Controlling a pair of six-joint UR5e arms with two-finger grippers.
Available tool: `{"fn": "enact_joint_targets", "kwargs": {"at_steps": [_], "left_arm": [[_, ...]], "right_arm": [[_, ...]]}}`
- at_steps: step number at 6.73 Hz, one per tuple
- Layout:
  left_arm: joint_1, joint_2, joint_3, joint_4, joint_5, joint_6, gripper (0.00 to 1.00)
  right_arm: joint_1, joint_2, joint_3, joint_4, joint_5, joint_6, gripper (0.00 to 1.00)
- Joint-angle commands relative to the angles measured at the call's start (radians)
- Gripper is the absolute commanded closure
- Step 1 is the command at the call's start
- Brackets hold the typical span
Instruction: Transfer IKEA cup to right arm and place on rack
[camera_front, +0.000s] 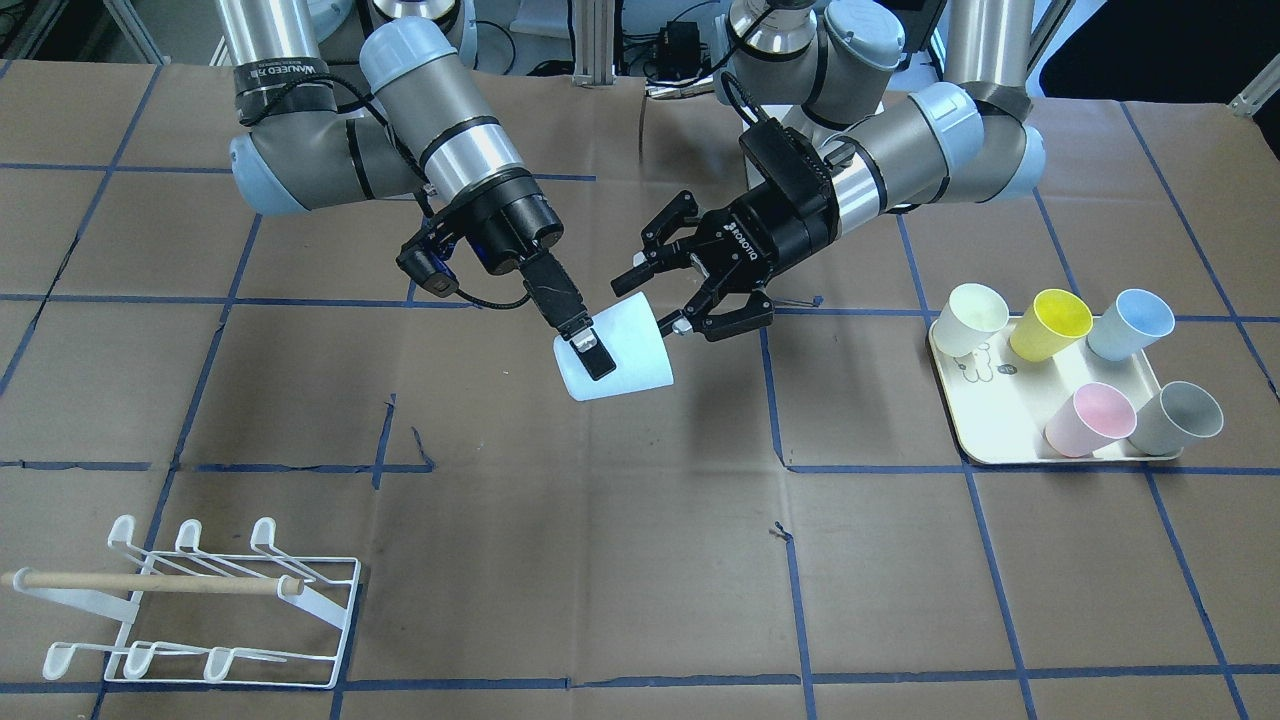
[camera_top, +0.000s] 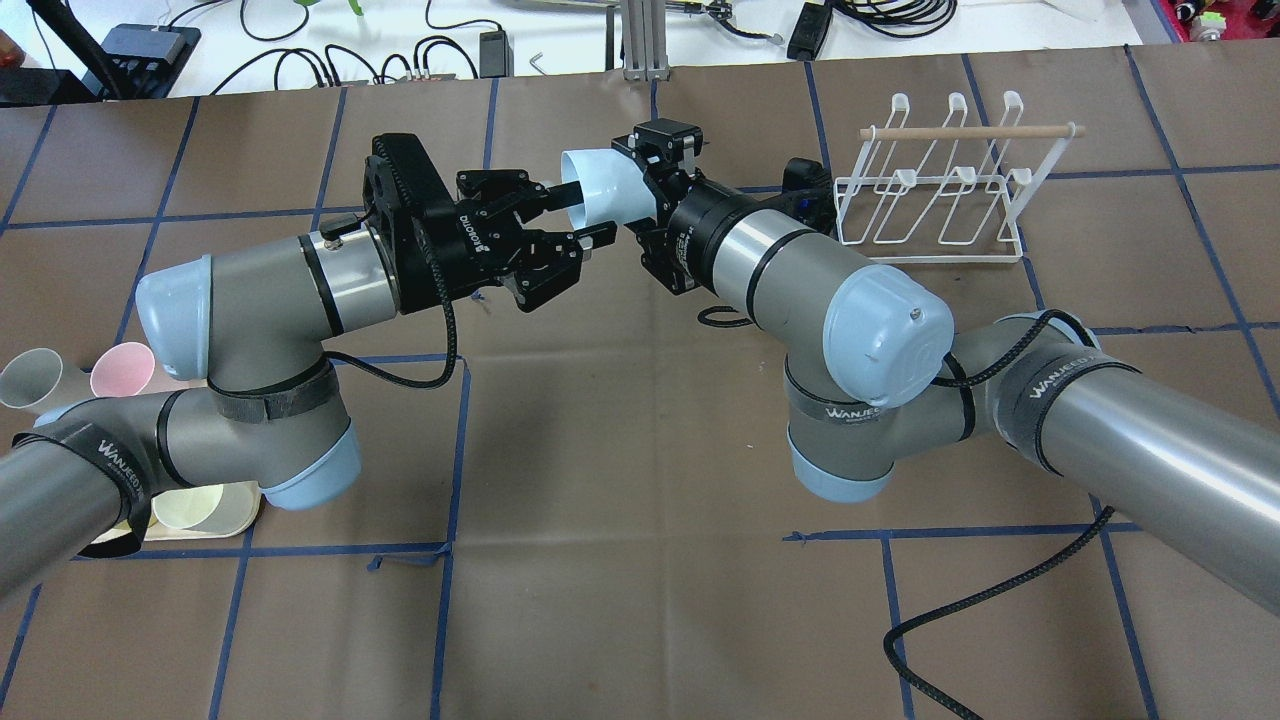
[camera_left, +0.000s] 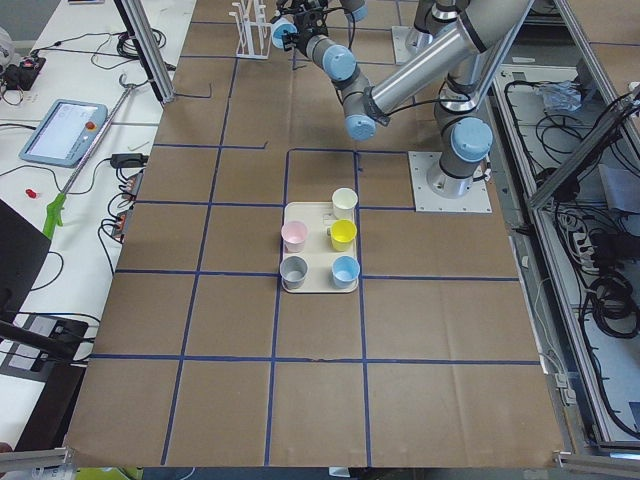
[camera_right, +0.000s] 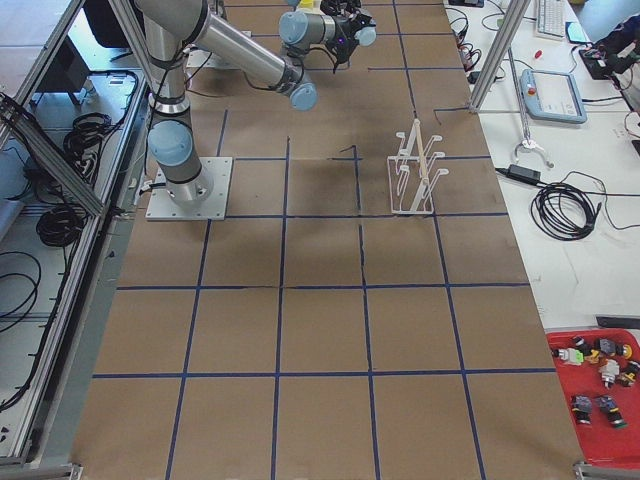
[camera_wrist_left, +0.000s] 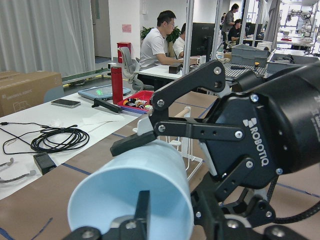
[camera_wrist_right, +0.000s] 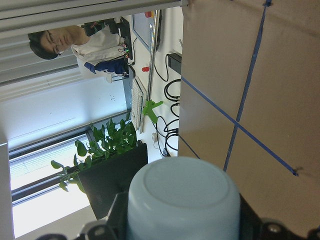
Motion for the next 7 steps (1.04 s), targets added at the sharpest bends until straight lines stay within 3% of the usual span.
{"fn": "enact_joint_targets", "kwargs": {"at_steps": [1,4,5,6,7], "left_arm": [[0.020,0.007,0.002,0.002,0.001,-0.027,0.01],[0.195,0.021,0.002,-0.005,0.005,-0.031,0.01],[0.203,-0.007,0.015,-0.027,0.099,-0.040,0.01],[0.200,-0.004,0.069,-0.054,0.292,-0.119,0.01],[0.198,-0.014,0.104,-0.130,0.369,-0.168,0.01]], "right_arm": [[-0.002,0.003,-0.003,-0.001,0.002,-0.001,0.54],[-0.080,0.046,-0.059,-0.008,0.002,-0.019,0.62],[-0.138,0.049,-0.078,-0.006,0.002,-0.111,0.64],[-0.186,0.048,-0.087,0.001,0.003,-0.266,0.66],[-0.223,0.046,-0.087,0.003,0.003,-0.399,0.68]]}}
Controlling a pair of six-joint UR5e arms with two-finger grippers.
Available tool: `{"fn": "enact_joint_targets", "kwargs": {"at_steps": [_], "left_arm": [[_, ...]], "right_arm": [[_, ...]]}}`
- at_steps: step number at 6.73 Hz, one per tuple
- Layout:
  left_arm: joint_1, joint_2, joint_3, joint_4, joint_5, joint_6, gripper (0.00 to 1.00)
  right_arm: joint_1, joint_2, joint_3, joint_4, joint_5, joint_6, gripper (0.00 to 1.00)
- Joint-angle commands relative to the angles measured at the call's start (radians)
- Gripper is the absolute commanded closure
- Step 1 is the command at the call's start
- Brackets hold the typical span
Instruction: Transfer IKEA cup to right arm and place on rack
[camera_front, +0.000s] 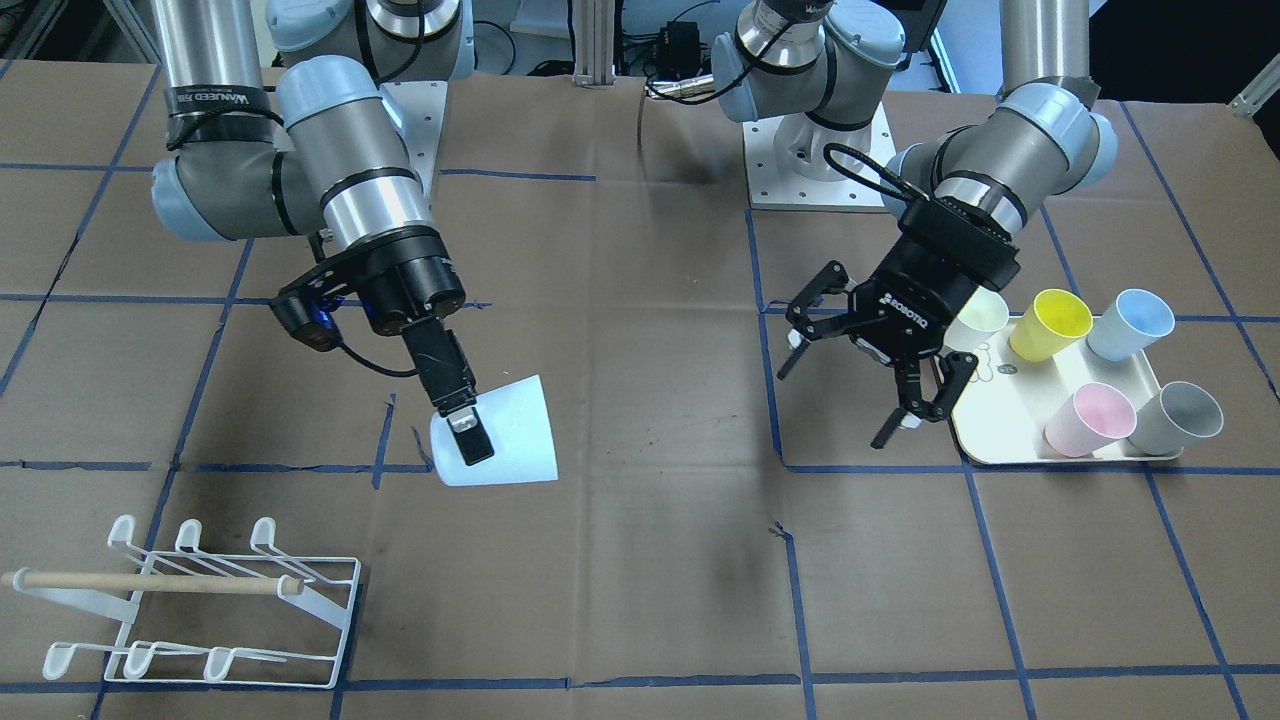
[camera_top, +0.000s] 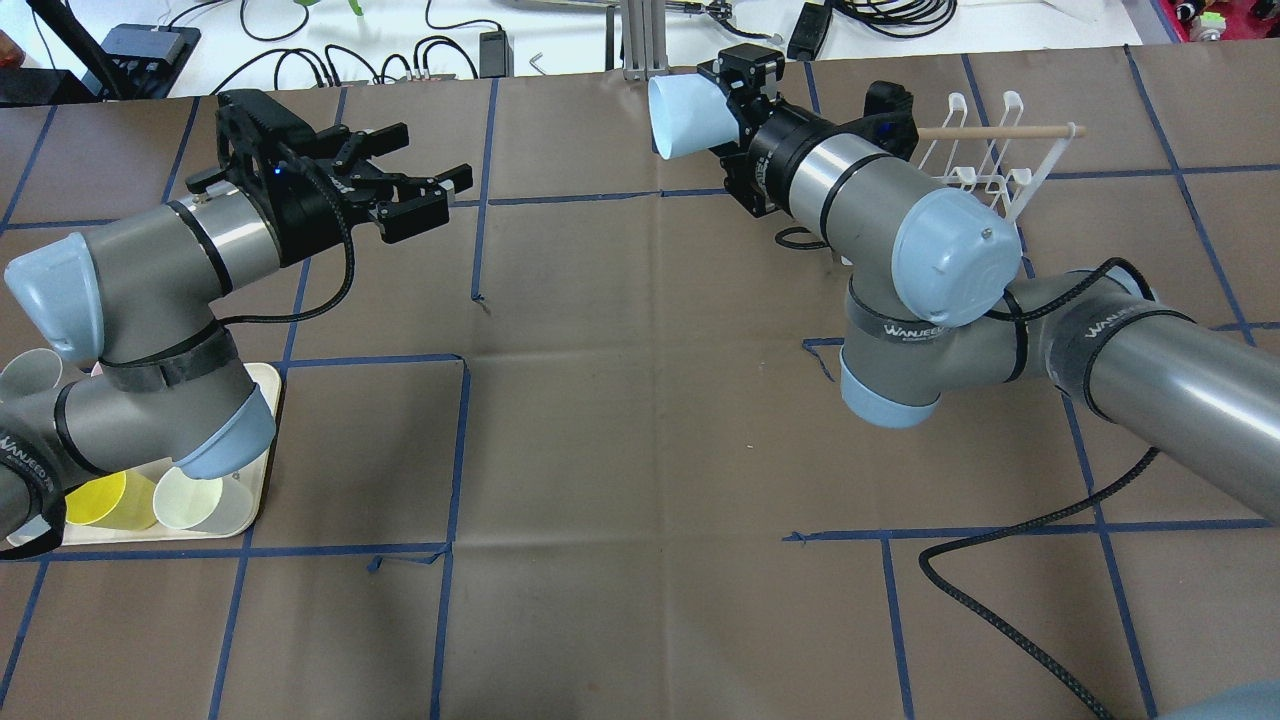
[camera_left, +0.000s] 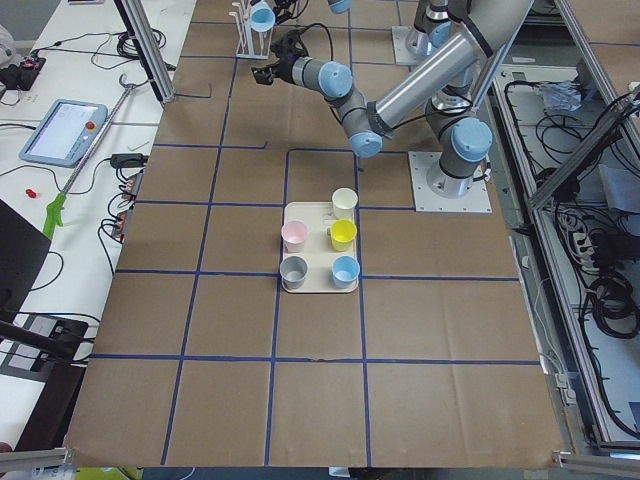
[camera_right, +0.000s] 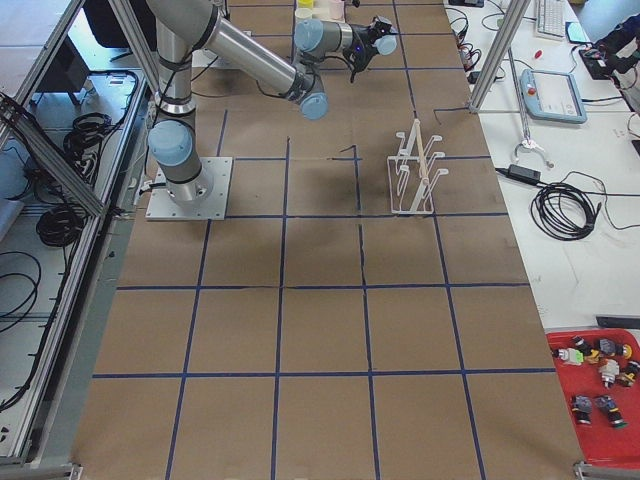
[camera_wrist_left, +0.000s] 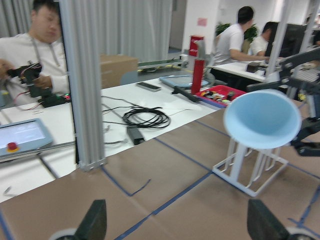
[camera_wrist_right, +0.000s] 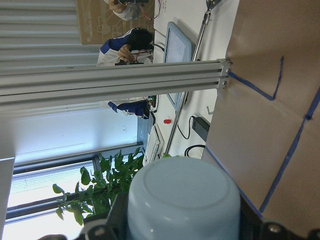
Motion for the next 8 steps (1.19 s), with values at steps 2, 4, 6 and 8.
{"fn": "enact_joint_targets", "kwargs": {"at_steps": [2,4,6,8], "left_arm": [[-0.016,0.013,0.114,-0.278,0.332,-0.080,0.01],[-0.140,-0.011,0.299,-0.614,0.600,-0.206,0.01],[-0.240,-0.028,0.489,-1.025,0.795,-0.293,0.01],[-0.248,0.018,0.565,-1.360,0.869,-0.298,0.01]], "right_arm": [[-0.119,0.001,-0.010,0.007,-0.015,-0.667,0.73],[-0.156,0.035,-0.031,0.004,-0.019,-0.964,0.75],[-0.210,0.093,-0.084,0.002,-0.021,-1.279,0.75],[-0.229,0.142,-0.163,0.005,-0.021,-1.450,0.75]]}}
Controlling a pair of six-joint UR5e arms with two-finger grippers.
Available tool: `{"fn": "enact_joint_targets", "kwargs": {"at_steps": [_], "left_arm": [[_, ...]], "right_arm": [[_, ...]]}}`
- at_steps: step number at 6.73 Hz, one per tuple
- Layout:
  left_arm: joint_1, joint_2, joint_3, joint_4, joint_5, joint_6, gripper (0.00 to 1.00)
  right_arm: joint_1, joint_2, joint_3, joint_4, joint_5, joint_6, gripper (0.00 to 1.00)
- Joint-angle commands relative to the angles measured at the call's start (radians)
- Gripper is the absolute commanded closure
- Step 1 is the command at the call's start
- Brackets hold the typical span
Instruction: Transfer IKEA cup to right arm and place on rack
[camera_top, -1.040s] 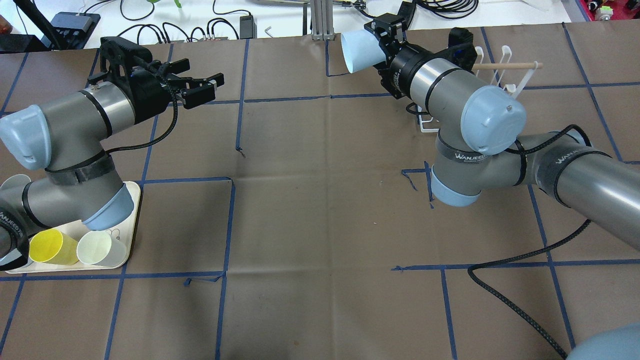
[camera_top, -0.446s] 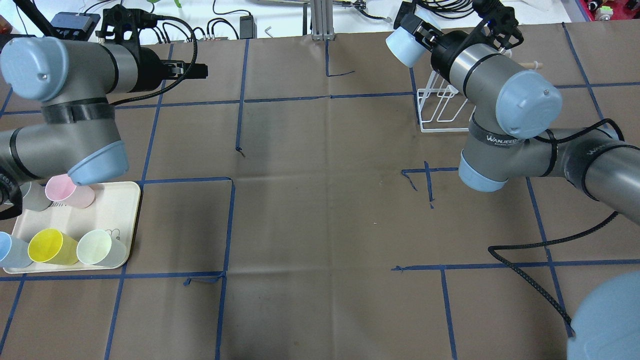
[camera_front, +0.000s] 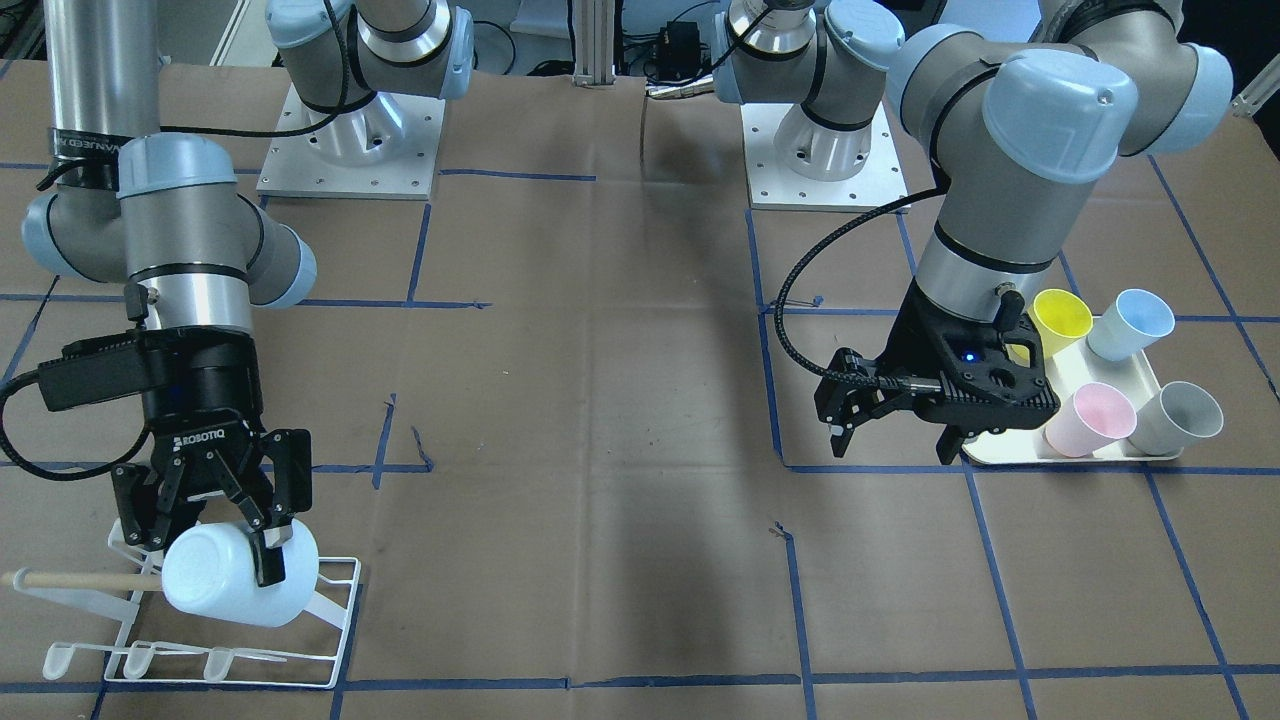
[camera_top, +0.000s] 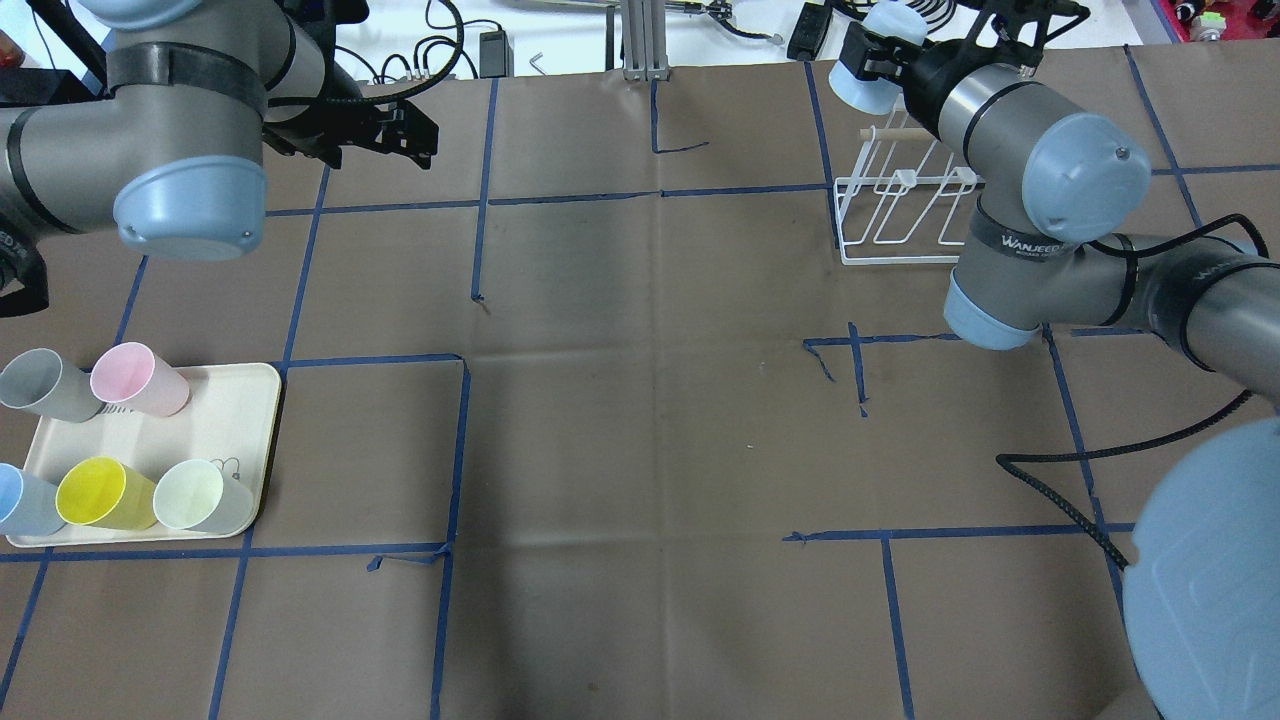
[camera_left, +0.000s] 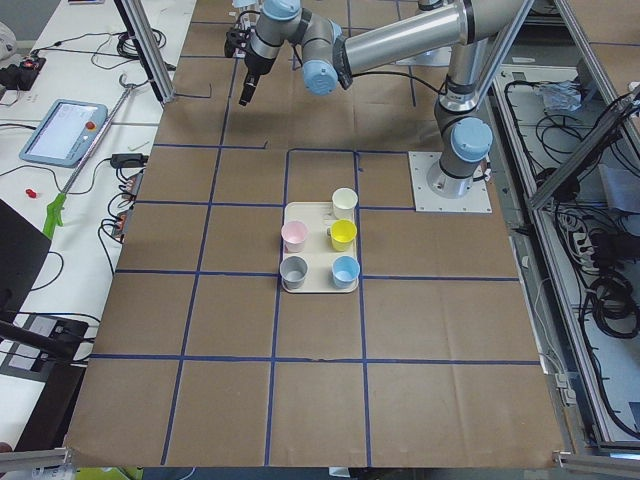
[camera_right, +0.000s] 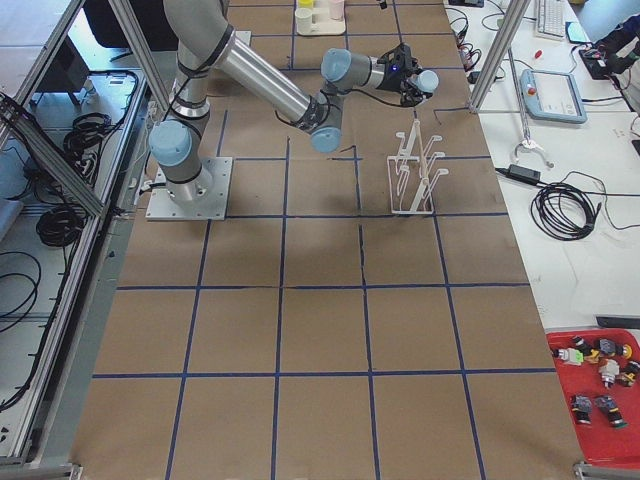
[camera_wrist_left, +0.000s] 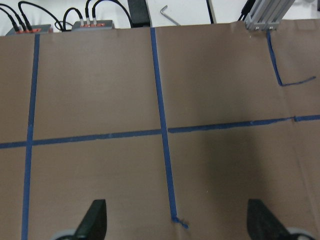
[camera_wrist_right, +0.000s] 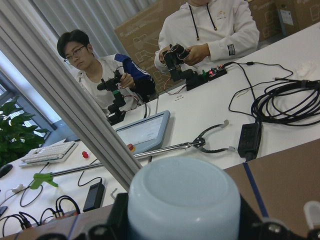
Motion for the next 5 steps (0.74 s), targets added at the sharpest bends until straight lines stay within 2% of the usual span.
{"fn": "enact_joint_targets", "kwargs": {"at_steps": [1,3,5], "left_arm": [[-0.011,0.081,0.070,-0.317,0.042,-0.019,0.01],[-0.014,0.179,0.041,-0.393,0.028,-0.072,0.00],[-0.014,0.211,0.006,-0.405,0.030,-0.060,0.00]], "right_arm": [[-0.022,0.086,-0.097,0.002,0.001,-0.148,0.75],[-0.037,0.139,-0.130,0.041,0.003,-0.167,0.74],[-0.085,0.150,-0.134,0.057,0.009,-0.222,0.74]]}}
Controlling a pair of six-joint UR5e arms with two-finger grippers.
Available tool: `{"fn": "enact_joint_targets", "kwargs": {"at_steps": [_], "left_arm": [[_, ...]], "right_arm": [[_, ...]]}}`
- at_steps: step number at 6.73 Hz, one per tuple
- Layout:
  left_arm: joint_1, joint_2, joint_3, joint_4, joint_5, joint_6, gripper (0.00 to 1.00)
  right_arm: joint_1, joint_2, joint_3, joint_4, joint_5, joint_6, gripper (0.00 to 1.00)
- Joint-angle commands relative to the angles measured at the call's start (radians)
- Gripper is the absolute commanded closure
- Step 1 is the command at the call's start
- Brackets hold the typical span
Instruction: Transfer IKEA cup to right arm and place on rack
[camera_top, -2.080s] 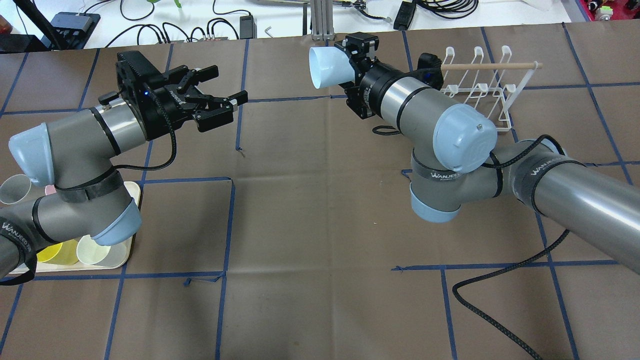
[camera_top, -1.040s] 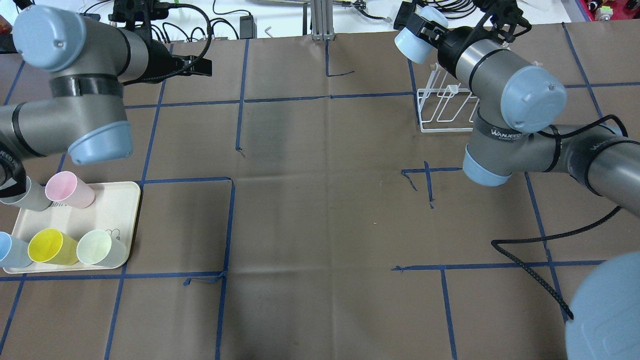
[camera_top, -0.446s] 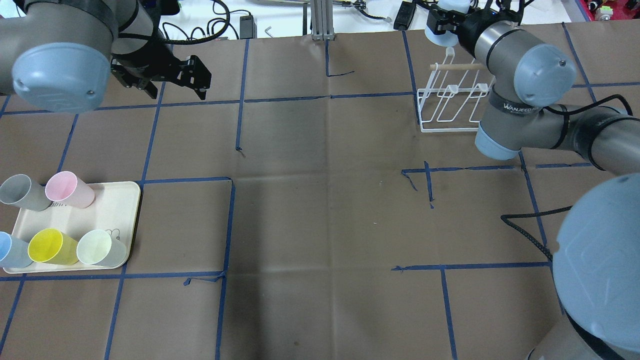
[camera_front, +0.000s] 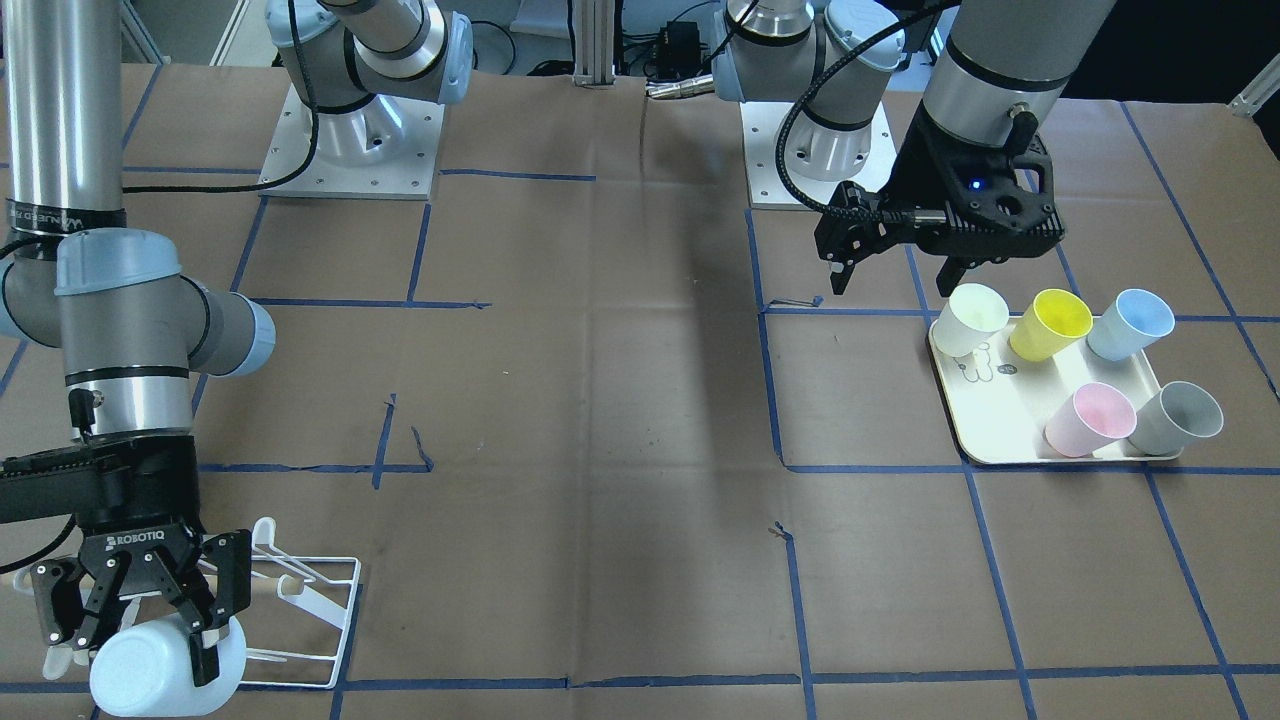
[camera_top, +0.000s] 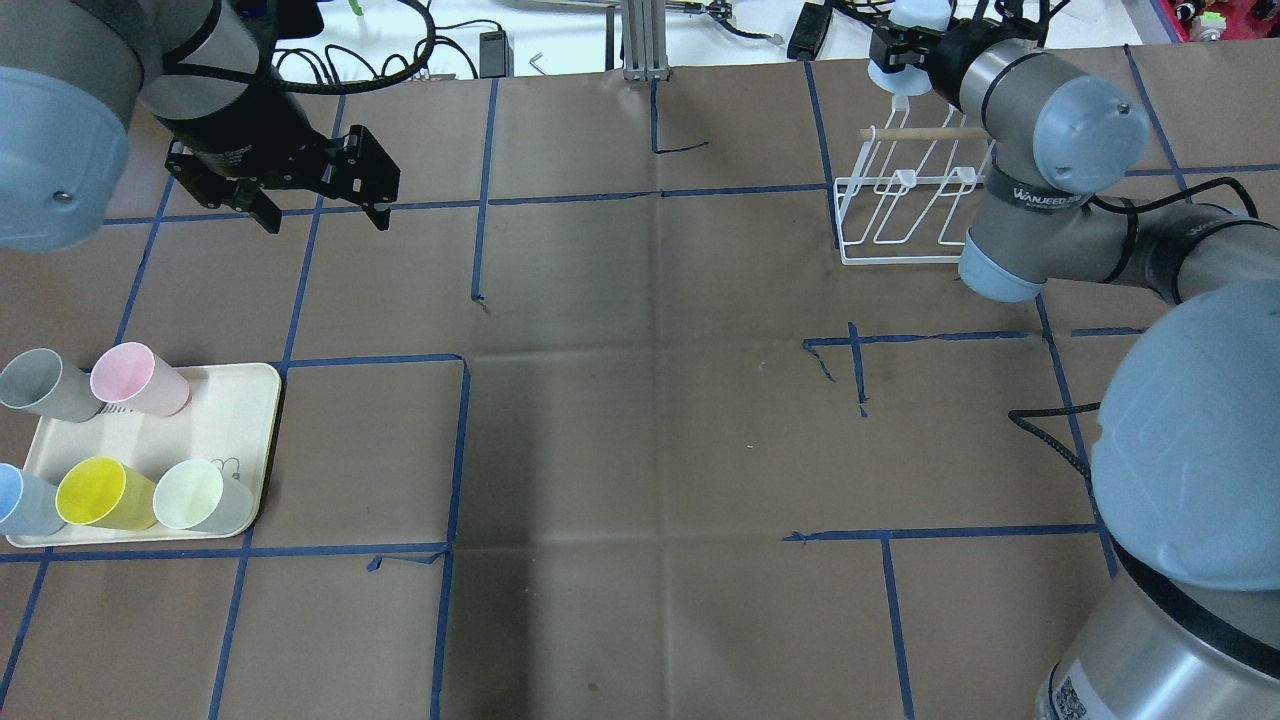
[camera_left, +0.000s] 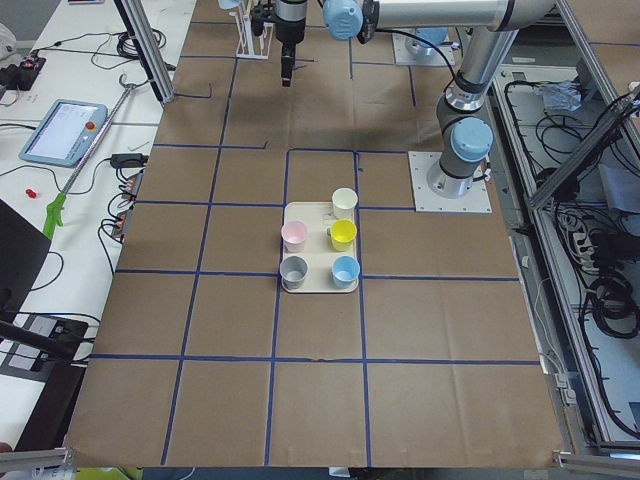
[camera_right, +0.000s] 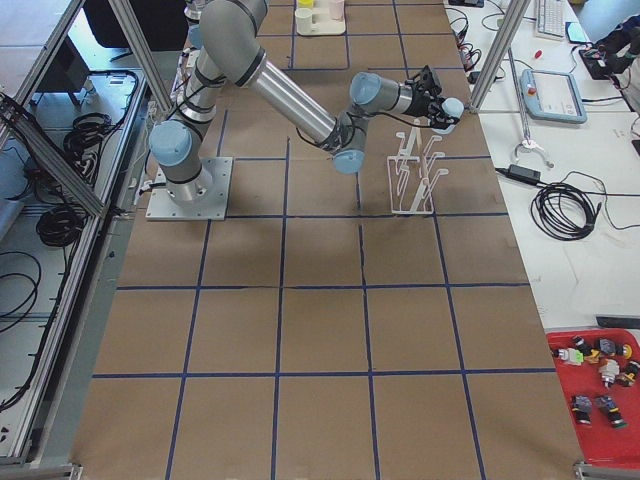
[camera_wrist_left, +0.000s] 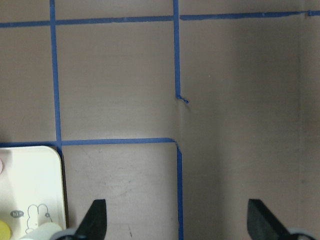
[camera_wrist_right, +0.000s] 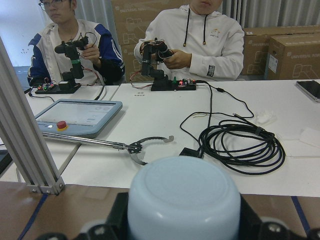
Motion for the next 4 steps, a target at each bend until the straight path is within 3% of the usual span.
{"fn": "enact_joint_targets", "kwargs": {"at_steps": [1,4], "left_arm": [[0.013,0.041,-0.065,-0.010,0.002,0.025,0.00],[0.131,0.138,-0.253,0.007,0.009,0.195,0.00]], "right_arm": [[-0.022,0.031,-0.008,0.000,0.003,-0.028,0.74],[-0.005,0.040,-0.001,-0.004,-0.003,-0.019,0.74]]}}
